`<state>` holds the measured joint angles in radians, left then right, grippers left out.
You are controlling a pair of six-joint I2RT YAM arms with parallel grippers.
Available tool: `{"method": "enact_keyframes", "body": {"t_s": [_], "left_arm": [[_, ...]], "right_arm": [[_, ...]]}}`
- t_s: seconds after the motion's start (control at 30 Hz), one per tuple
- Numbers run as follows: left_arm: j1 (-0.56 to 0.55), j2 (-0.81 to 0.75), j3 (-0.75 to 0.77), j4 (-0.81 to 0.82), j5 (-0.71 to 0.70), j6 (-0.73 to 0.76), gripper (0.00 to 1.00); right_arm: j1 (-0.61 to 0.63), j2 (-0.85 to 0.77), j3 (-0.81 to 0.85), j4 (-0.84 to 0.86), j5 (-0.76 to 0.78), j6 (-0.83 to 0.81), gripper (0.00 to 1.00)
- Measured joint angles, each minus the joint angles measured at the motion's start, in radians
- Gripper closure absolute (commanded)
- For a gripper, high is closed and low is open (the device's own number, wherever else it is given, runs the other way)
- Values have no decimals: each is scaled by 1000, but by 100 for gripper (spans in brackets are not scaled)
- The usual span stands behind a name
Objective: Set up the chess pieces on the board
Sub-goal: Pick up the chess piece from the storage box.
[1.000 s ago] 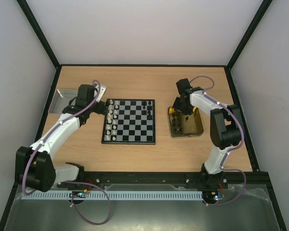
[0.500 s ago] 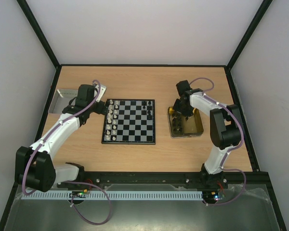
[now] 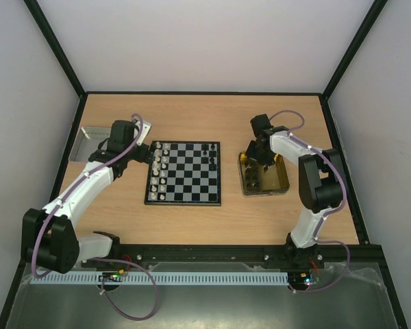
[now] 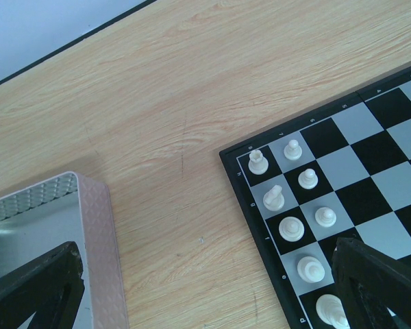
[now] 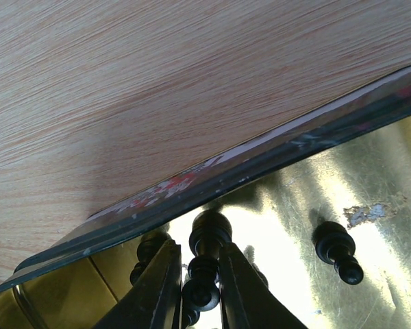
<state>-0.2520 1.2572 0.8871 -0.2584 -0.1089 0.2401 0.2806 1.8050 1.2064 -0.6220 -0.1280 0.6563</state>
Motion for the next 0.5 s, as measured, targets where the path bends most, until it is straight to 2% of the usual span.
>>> {"method": "enact_keyframes", "body": {"t_s": [0.23, 0.5], "left_arm": [[0, 0, 0, 0, 0, -1, 1], [0, 3, 0, 0, 0, -1, 1]], "right_arm": [[0, 3, 0, 1, 0, -2, 95], [0, 3, 3, -3, 7, -3, 98]]}}
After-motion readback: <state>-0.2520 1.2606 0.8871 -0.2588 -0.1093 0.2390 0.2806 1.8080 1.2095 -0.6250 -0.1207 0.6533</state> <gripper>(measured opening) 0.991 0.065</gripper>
